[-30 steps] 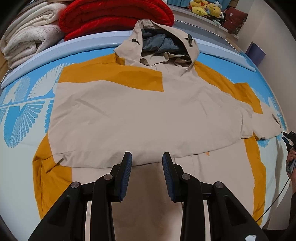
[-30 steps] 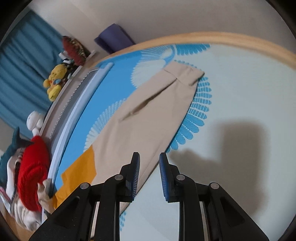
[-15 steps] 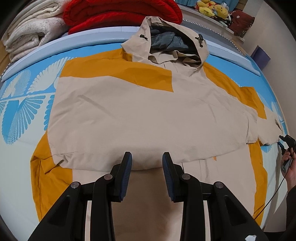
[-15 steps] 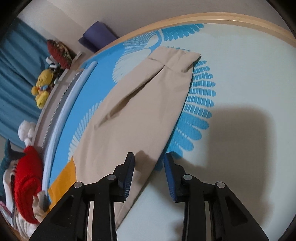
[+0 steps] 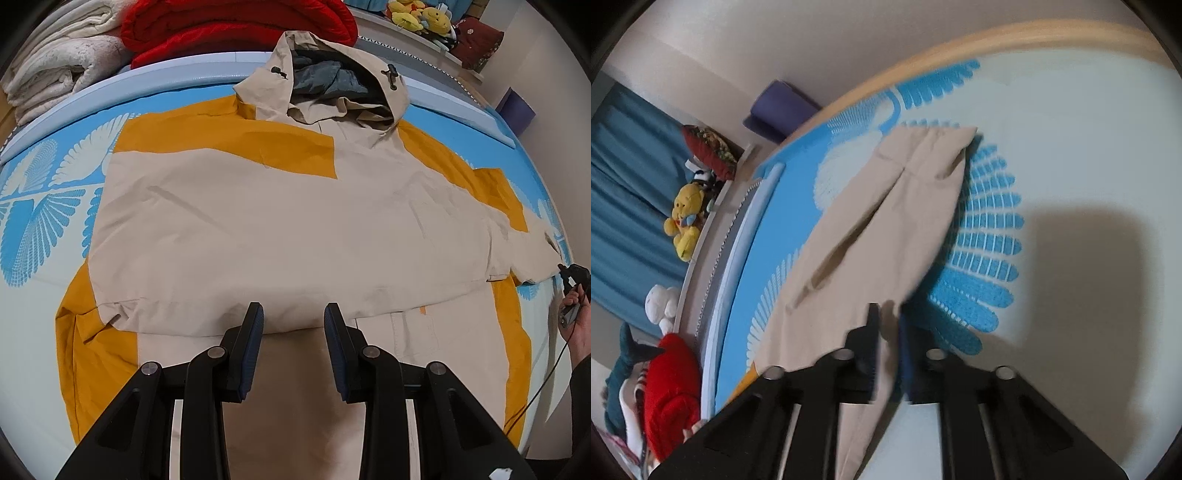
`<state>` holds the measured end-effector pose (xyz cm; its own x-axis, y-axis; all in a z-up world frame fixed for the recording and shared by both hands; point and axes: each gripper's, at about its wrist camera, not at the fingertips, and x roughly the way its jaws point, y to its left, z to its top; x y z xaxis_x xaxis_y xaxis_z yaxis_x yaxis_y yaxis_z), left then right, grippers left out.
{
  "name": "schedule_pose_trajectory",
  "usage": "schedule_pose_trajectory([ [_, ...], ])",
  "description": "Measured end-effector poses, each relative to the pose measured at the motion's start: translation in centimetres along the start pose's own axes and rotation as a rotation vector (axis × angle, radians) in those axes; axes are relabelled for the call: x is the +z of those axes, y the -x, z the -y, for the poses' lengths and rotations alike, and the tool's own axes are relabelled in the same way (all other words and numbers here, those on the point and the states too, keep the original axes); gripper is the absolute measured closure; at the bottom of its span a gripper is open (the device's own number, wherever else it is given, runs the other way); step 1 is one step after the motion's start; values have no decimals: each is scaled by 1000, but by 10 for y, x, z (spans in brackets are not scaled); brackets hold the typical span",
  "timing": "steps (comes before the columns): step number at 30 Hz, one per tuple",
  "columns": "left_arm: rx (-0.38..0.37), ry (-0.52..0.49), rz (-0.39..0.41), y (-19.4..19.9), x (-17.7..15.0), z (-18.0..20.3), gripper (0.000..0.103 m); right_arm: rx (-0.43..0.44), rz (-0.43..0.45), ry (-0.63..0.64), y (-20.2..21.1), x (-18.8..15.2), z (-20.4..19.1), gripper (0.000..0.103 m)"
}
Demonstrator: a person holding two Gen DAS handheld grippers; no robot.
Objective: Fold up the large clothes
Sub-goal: 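Close the right gripper on the sleeve, then fold the held sleeve across the jacket body with the right gripper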
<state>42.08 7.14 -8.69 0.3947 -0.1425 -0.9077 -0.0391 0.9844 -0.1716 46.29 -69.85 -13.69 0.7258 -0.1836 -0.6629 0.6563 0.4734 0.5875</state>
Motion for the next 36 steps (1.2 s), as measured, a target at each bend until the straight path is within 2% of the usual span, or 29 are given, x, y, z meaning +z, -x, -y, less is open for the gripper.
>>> schedule_pose_trajectory([
  [2, -4, 10, 4, 2, 1, -1, 73, -12, 39, 46, 13, 4, -15, 100],
  [4, -15, 23, 10, 7, 3, -4, 73, -16, 97, 151, 34, 6, -50, 101],
  [6, -28, 38, 25, 14, 5, -8, 73, 15, 138, 216, 54, 3, -84, 101],
  [9, -40, 57, 44, 23, 9, -15, 73, 99, 165, 348, 90, -25, -157, 101],
  [12, -45, 88, 59, 34, 11, -28, 73, 220, 145, 520, 124, -78, -234, 101],
  [15, -56, 137, 78, 47, 14, -46, 73, 390, 67, 679, 161, -159, -305, 101],
  [18, -63, 184, 93, 58, 18, -61, 73, 558, -118, 784, 185, -256, -354, 101],
  [20, -72, 204, 96, 62, 20, -69, 73, 616, -256, 858, 191, -320, -373, 101],
  [23, -84, 231, 96, 65, 22, -77, 73, 604, -444, 950, 183, -395, -380, 99],
  [24, -88, 231, 93, 65, 21, -77, 73, 583, -519, 973, 175, -413, -377, 99],
  [26, -99, 221, 85, 66, 22, -76, 73, 500, -588, 990, 169, -435, -364, 99],
  [28, -101, 211, 86, 66, 22, -74, 73, 464, -598, 970, 171, -430, -349, 98],
  [31, -104, 202, 84, 63, 22, -69, 73, 406, -547, 929, 189, -405, -320, 93],
  [33, -100, 188, 75, 58, 22, -62, 73, 351, -512, 888, 196, -388, -301, 80],
  [35, -96, 169, 67, 51, 22, -53, 73, 325, -513, 824, 194, -372, -281, 65],
  [36, -97, 160, 64, 48, 21, -48, 73, 316, -530, 798, 188, -369, -271, 63],
])
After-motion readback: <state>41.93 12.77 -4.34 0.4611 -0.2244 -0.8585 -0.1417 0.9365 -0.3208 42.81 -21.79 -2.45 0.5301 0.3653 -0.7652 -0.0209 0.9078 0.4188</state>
